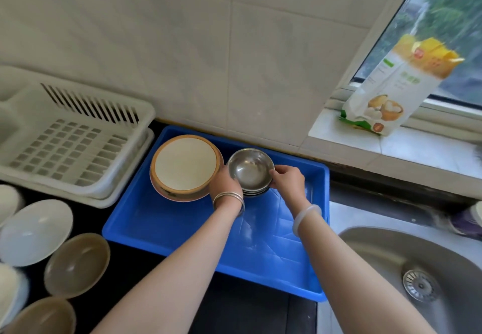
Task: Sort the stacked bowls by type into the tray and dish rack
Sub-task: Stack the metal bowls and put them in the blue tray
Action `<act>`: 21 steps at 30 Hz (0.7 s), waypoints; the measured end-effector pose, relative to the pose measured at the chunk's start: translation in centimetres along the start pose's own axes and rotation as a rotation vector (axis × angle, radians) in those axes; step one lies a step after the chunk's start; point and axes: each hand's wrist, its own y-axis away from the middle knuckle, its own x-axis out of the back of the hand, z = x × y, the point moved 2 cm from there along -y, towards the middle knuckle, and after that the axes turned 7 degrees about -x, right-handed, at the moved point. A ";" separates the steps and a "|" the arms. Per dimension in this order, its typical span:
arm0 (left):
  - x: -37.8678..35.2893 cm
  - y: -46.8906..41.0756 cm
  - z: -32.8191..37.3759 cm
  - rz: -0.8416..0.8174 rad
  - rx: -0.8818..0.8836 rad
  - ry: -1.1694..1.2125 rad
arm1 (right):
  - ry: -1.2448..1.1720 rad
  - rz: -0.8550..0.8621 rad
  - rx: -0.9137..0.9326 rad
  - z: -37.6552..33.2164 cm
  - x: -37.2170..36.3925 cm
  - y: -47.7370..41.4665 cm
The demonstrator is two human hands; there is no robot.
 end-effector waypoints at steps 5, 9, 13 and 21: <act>-0.8 0.9 -0.6 0.010 0.001 0.032 | 0.117 0.040 0.045 0.3 -0.5 0.3; -1.2 1.7 -1.2 0.029 -0.024 0.160 | 0.103 0.011 0.051 0.4 -0.5 1.1; -0.7 2.0 -1.9 -0.020 -0.004 0.270 | 0.103 -0.006 0.038 0.5 0.0 2.0; 5.3 6.0 -5.5 -0.066 -0.038 0.323 | 0.146 0.012 0.148 1.2 -0.7 8.9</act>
